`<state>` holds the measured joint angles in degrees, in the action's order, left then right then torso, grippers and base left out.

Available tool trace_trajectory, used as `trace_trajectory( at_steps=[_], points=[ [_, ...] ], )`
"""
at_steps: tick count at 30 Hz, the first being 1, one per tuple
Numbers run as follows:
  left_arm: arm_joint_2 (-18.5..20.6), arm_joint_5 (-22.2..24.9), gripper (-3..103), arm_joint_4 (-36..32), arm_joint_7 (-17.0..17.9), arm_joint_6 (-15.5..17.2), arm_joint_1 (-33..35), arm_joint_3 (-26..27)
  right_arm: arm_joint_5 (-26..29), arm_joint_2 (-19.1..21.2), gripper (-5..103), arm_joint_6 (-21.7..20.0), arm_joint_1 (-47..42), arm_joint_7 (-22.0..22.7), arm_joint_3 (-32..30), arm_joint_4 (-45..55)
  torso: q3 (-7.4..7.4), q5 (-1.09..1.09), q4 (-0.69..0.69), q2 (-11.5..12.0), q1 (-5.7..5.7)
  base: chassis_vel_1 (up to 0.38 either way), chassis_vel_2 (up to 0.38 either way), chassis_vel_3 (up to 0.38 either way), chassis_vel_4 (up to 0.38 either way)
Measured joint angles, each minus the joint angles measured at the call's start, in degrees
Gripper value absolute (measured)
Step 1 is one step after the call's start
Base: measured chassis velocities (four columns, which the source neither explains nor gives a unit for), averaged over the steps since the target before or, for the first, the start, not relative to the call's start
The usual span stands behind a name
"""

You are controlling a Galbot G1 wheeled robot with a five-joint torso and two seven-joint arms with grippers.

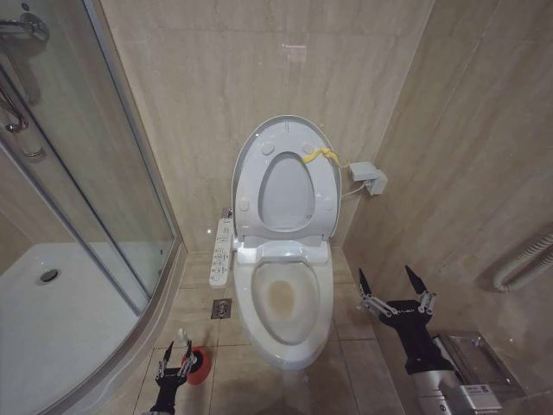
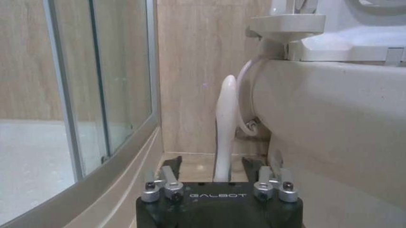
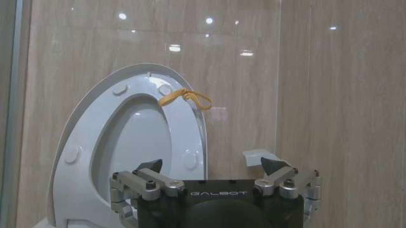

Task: Open the toilet lid, clean the toilet bowl with a toilet brush, close the toilet lid, and flush.

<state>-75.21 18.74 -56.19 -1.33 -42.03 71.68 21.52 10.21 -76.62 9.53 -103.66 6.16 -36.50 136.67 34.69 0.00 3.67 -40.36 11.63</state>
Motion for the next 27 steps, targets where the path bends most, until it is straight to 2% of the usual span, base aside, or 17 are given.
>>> trace_trajectory(
  at_steps=[1, 7, 8, 10, 11, 14, 15, 16, 19, 20, 22, 24, 25, 27],
  points=[
    [0.06, 0.01, 70, -0.34, 0.00, -0.06, 0.17, 0.07, 0.00, 0.00, 100, 0.00, 0.00, 0.00, 0.00, 0.00, 0.00, 0.00, 0.00, 0.00, 0.00, 0.000, 0.000, 0.000, 0.000],
    [0.40, 0.39, 70, -2.55, 0.31, -0.07, 1.04, 0.42, 0.00, 0.00, 100, 0.00, 0.00, 0.00, 0.00, 0.00, 0.00, 0.00, 0.00, 0.00, 0.00, 0.000, 0.000, 0.000, 0.000],
    [0.47, 0.43, 96, -3.38, 0.39, -0.07, 1.37, 0.54, 0.00, 0.00, 100, 0.00, 0.00, 0.00, 0.00, 0.00, 0.00, 0.00, 0.00, 0.00, 0.00, 0.000, 0.000, 0.000, 0.000],
    [0.91, 0.25, 96, -7.92, 1.45, 0.79, 3.06, 0.77, 0.00, 0.00, 100, 0.00, 0.00, 0.00, 0.00, 0.00, 0.00, -0.01, 0.00, 0.00, 0.00, 0.000, 0.000, 0.000, 0.000],
    [0.91, 0.25, 96, -7.92, 1.45, 0.79, 3.06, 0.77, 0.00, 0.00, 100, 0.00, 0.00, 0.00, 0.00, 0.00, 0.00, -0.01, 0.00, 0.00, 0.00, 0.000, 0.000, 0.000, 0.000],
    [1.80, -1.20, 96, -19.80, 5.94, 6.67, 7.19, 1.17, 0.00, 0.00, 100, 0.00, 0.00, 0.00, 0.00, 0.00, 0.00, 0.00, -0.01, 0.00, 0.00, 0.000, 0.000, 0.000, 0.000],
    [2.13, -1.53, 100, -25.13, 7.11, 9.26, 8.86, 1.32, 0.00, 0.00, 100, 0.00, 0.00, 0.00, 0.00, 0.00, 0.00, 0.00, 0.00, 0.00, 0.00, 0.000, 0.000, 0.000, 0.000],
    [2.13, -1.53, 100, -25.13, 7.11, 9.26, 8.86, 1.32, 0.00, 0.00, 100, 0.00, 0.00, 0.00, 0.00, 0.00, 0.00, 0.00, 0.00, 0.00, 0.00, 0.000, 0.000, 0.000, 0.000],
    [3.12, -2.19, 100, -40.75, 11.15, 17.05, 14.19, 1.47, 0.00, 0.00, 100, 0.00, 0.00, 0.00, 0.00, 0.00, 0.00, 0.01, 0.00, 0.00, 0.00, 0.000, 0.000, 0.000, 0.000],
    [3.12, -2.19, 100, -40.75, 11.15, 17.05, 14.19, 1.47, 0.00, 0.00, 100, 0.00, 0.00, 0.00, 0.00, 0.00, 0.00, 0.01, 0.00, 0.00, 0.00, 0.000, 0.000, 0.000, 0.000],
    [3.73, -3.09, 100, -51.83, 13.91, 22.88, 18.16, 1.57, 0.00, 0.00, 100, 0.00, 0.00, 0.01, 0.00, 0.00, -0.01, 0.02, 0.01, 0.00, -0.01, 0.000, 0.000, 0.000, 0.000],
    [4.14, -3.39, 100, -59.07, 15.88, 27.49, 21.61, 1.88, 0.00, 0.00, 100, 0.00, 0.00, 0.00, 0.00, 0.00, -0.01, 0.01, 0.01, 0.00, -0.01, 0.000, 0.000, 0.000, 0.000],
    [4.14, -3.39, 100, -59.07, 15.88, 27.49, 21.61, 1.88, 0.00, 0.00, 100, 0.00, 0.00, 0.00, 0.00, 0.00, -0.01, 0.01, 0.01, 0.00, -0.01, 0.000, 0.000, 0.000, 0.000],
    [4.45, -4.53, 100, -65.61, 17.14, 30.38, 25.52, 2.69, 0.00, 0.00, 100, 0.00, 0.00, -0.01, 0.00, 0.00, -0.01, 0.01, 0.00, 0.00, 0.00, 0.000, 0.000, 0.000, 0.000]
  ],
)
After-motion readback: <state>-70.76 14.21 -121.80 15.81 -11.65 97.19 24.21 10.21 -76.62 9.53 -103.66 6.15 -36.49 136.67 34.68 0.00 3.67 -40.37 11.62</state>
